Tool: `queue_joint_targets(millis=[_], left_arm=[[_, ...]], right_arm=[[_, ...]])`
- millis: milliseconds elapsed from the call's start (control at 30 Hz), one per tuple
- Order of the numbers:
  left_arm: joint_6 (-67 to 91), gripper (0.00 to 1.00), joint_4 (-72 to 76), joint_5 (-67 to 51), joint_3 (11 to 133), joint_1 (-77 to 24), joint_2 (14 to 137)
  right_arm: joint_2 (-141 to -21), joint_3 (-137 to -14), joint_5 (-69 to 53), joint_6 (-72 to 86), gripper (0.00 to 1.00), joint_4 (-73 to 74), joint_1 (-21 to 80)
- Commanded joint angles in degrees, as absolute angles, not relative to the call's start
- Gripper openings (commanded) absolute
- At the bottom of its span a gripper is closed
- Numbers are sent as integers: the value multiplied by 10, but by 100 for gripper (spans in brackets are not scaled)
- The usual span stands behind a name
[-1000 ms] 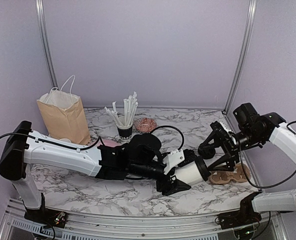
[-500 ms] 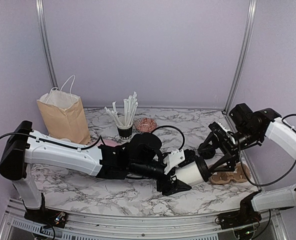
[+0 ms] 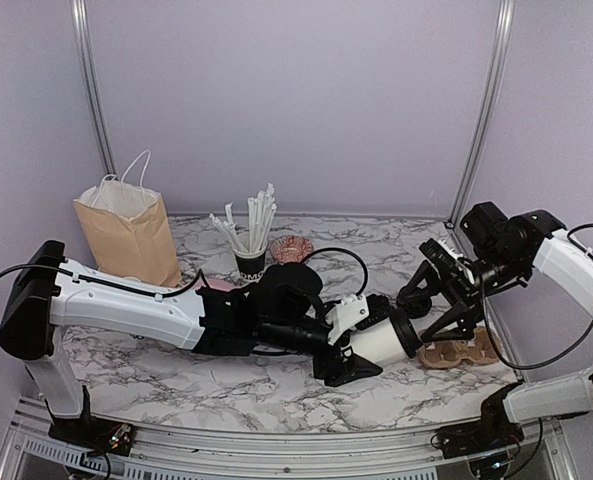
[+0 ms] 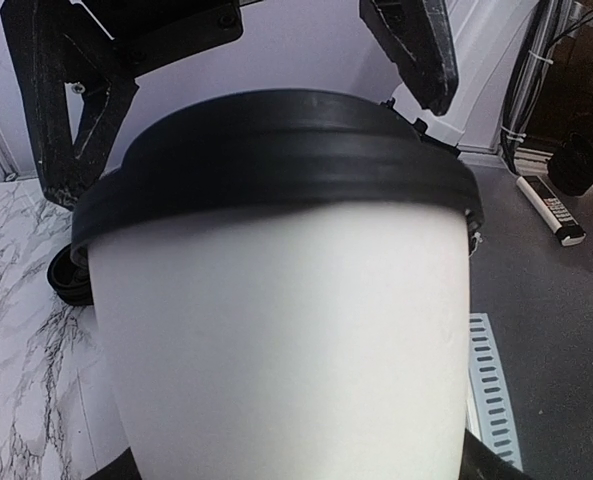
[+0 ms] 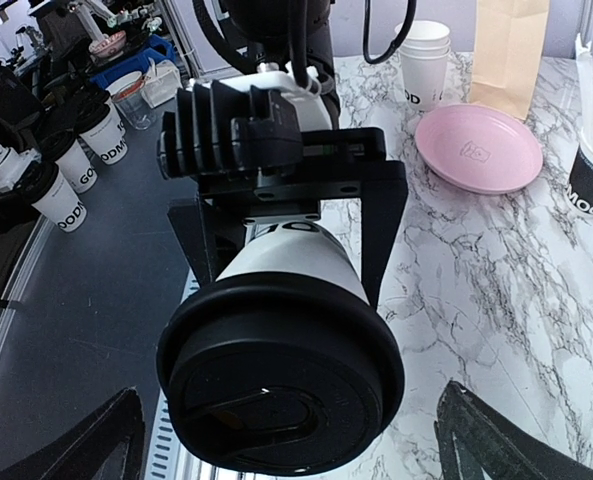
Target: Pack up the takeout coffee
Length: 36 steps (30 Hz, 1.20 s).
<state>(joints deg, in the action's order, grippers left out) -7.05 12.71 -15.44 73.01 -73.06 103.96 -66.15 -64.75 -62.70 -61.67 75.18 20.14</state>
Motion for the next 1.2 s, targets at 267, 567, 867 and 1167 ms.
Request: queue_joint_targets(millis=[267,567,867,1167], left_arm=[[-62,74,154,-155,746,-727,1041],[-55,74,155,-139,762,-722,1053],[-51,74,155,-142,778,-719,1066],[-45,98,152,-42,759,-718,1063]], right_arm=[[-643,-632,-600,-540,99,682,216],[-653,-634,-612,-575,99,719,228],[-660,-627,-598,-543,81,678,228],[-689,-653,-541,-489,70,638,228]])
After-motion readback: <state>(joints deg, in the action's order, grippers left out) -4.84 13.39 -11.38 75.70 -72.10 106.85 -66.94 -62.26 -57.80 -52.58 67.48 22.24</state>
